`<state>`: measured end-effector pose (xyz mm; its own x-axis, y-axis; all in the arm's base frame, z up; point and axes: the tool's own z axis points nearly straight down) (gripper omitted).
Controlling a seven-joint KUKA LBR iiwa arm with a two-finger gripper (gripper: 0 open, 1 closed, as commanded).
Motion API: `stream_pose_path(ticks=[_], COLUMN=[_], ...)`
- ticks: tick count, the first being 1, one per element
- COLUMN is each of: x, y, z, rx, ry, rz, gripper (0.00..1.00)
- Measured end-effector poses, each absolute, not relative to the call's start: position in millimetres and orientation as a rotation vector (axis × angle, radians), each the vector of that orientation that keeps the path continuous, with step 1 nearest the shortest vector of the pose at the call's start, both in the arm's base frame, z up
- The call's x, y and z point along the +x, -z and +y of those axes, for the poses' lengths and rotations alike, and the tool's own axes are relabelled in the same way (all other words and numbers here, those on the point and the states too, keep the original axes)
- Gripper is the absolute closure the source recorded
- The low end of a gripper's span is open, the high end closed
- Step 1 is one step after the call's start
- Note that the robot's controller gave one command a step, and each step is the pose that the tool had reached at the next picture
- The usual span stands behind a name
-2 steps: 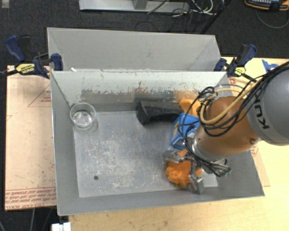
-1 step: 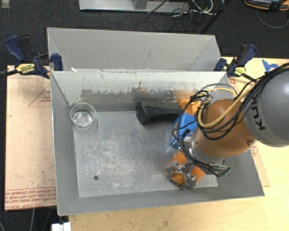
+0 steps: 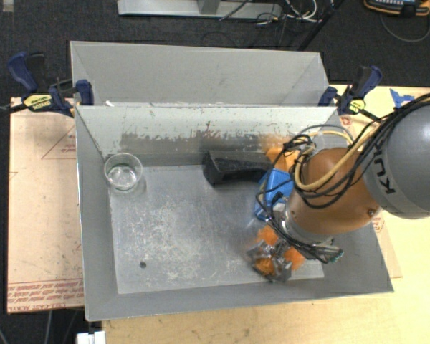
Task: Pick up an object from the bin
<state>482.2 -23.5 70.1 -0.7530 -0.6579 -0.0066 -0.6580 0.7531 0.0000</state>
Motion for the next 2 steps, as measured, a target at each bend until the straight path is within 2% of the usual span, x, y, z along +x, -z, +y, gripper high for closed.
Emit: stream_pose_path(ticks=[1,2], x=[480.4,478.6], y=[-76,-99], z=[-23,-23], rx=[-1.104,-1.106], ry=[-0.008,-0.012], rz=[2.941,2.946], gripper=[1.00,1.00])
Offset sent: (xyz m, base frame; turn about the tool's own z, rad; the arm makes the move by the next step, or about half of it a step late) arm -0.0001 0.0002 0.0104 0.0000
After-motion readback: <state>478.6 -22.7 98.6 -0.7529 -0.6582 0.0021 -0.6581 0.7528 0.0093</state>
